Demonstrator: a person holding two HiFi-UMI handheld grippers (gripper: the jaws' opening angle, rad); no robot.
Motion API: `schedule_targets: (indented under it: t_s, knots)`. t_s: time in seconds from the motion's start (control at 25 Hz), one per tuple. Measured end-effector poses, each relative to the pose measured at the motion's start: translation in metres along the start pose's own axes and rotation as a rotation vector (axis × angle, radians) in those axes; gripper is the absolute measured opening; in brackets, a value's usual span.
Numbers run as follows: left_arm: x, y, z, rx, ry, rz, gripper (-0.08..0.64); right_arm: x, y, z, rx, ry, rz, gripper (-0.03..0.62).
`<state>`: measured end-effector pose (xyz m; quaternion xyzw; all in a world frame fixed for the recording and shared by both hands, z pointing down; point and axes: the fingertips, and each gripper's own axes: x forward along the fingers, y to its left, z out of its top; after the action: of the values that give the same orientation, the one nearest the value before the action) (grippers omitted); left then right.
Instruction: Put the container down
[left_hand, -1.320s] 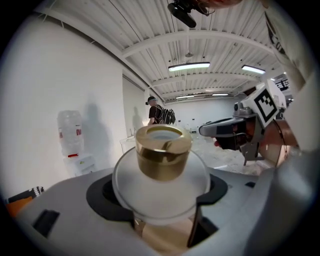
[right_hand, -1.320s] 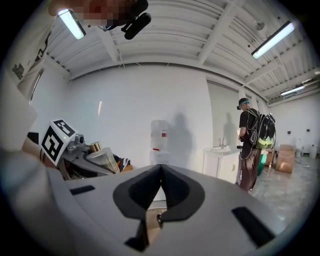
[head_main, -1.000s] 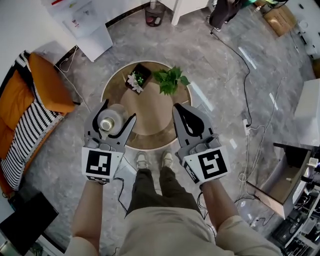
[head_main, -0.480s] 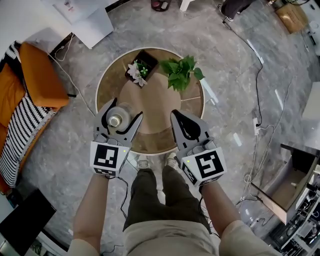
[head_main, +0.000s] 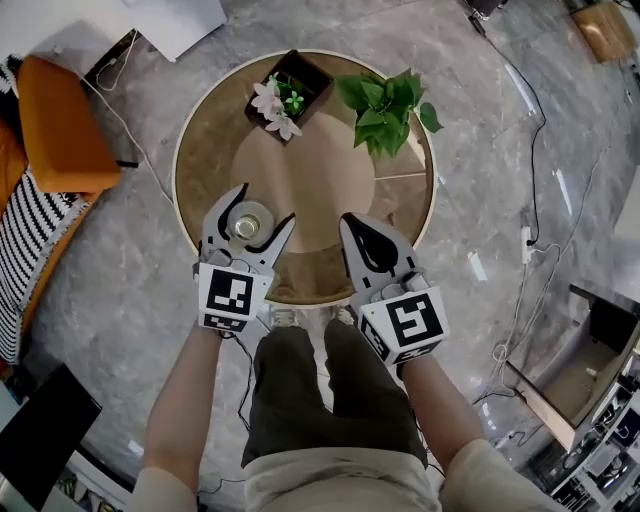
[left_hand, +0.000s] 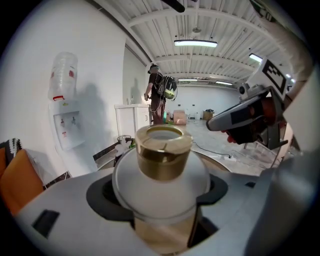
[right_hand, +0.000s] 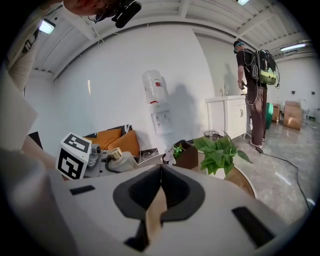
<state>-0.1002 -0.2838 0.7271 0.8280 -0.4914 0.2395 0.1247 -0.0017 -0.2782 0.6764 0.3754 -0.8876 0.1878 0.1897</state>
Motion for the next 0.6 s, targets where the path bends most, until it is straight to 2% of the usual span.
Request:
schedule_targets:
  t_s: [0.32,0.6]
  knots:
    - [0.033,-0.012,-0.073,-0.045,0.075,-0.023,0.334,0.020,-0.010,-0.061,-0.049,0.065,0.011,-0.003]
    - [0.044,-0.018,-0.105,-0.059,0.117,-0.028,0.334,0.029,-0.004,-0.079,-0.085,0.088,0.047,-0.003]
